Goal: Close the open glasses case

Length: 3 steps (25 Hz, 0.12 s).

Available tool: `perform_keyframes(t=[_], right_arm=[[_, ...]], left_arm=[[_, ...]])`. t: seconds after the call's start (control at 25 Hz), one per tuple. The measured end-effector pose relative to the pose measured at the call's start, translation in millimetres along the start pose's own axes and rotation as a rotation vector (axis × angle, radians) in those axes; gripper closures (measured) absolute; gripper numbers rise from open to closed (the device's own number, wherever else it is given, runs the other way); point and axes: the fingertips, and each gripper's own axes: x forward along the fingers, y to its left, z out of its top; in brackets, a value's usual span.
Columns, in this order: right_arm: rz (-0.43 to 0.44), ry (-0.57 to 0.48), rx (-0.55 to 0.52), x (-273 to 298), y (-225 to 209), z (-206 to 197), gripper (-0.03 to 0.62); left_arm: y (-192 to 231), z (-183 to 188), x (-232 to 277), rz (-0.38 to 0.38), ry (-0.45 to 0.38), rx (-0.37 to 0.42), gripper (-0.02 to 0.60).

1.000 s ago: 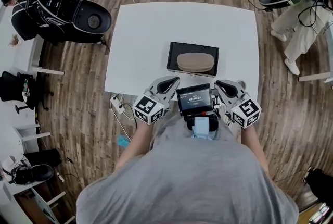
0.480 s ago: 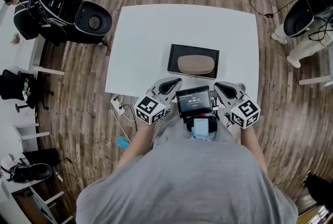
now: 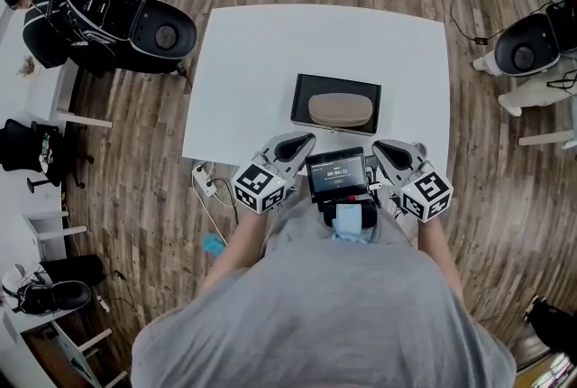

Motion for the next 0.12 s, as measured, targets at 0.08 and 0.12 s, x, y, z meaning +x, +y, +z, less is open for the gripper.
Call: perform_keyframes(t=[0.08, 0.12], right_arm=[[-0.002, 0.0, 0.0, 0.8, -1.4, 0.6, 0.557], [-0.002, 0.001, 0.0, 1.3, -1.9, 0.8, 0.557]], left_arm=[[1.1, 0.1, 0.7, -0.002, 0.002, -0.001, 0.561], [1.7, 0.1, 1.0, -0.003, 0.003, -0.001, 0.561]])
